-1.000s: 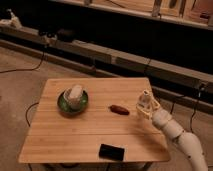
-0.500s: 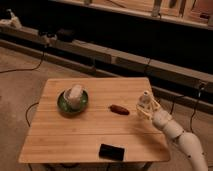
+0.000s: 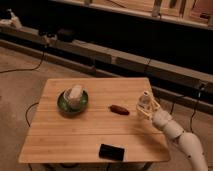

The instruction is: Stand the bottle upright

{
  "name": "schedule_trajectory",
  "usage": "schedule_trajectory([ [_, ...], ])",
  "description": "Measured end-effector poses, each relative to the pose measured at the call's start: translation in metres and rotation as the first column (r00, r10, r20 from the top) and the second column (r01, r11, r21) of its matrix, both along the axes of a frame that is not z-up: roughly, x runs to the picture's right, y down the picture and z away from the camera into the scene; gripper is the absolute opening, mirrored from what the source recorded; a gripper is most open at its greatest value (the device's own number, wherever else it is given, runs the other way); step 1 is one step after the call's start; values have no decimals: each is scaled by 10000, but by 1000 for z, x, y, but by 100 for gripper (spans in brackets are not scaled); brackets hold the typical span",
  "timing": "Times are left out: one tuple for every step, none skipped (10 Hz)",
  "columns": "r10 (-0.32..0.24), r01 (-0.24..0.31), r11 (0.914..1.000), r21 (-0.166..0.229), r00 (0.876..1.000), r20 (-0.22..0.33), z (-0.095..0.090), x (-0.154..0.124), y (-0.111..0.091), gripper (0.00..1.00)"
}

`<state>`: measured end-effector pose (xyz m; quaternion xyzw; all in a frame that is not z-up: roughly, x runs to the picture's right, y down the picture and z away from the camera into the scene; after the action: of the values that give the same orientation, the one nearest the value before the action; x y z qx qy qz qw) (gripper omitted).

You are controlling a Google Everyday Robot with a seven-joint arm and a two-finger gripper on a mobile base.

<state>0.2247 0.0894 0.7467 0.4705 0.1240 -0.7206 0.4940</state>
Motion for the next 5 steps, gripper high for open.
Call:
schedule_trajectory([
  [-1,1,10000,0,10000,0,0,0,0,0],
  [1,-1,10000,1,10000,-1,0,0,0,0],
  [-1,1,10000,2,10000,-2,0,0,0,0],
  [21,-21,10000,-7,10000,11,0,1,0,0],
  [234,-232,9997,-127,9997,105,3,8,-2,0],
])
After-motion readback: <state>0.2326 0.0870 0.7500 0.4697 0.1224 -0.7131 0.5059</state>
